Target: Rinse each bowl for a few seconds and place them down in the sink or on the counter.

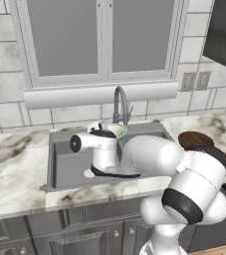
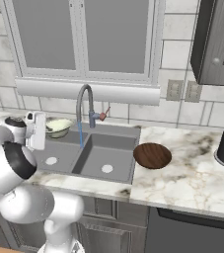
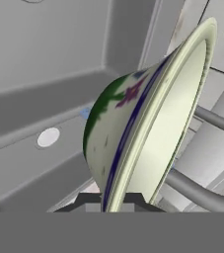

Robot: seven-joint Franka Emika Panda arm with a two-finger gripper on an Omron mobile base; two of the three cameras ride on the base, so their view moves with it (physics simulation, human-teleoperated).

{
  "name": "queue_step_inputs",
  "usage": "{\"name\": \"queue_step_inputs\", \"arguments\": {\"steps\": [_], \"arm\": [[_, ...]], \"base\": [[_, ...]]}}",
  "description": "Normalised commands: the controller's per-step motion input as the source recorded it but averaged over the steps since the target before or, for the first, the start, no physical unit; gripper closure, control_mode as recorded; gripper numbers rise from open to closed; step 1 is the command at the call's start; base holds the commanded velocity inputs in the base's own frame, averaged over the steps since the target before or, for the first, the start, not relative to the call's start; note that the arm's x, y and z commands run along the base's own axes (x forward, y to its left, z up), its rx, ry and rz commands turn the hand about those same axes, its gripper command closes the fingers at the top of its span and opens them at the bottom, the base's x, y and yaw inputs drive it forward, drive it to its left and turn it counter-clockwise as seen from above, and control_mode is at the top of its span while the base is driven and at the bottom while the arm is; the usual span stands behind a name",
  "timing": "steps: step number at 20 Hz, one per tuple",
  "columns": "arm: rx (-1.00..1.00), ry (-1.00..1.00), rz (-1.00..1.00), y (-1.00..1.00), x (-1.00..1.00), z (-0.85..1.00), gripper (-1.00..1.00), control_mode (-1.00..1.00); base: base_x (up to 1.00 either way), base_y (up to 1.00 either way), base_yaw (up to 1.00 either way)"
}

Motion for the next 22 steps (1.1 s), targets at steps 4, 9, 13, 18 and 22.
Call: {"name": "queue_step_inputs", "arguments": {"steps": [4,9,13,18,22], "arm": [[0.0,0.0,0.15,0.36,-0.15,0.35,1.0,-1.0],[0.03,0.06,0.16,0.37,-0.1,0.31,1.0,-1.0],[0.05,0.11,0.19,0.42,-0.06,0.27,1.0,-1.0],[0.06,0.11,0.22,0.4,-0.07,0.18,1.0,-1.0],[0.03,0.07,0.23,0.39,-0.17,0.12,1.0,-1.0]], "base": [[0.0,0.0,0.0],[0.0,0.0,0.0],[0.0,0.0,0.0],[0.0,0.0,0.0],[0.0,0.0,0.0]]}}
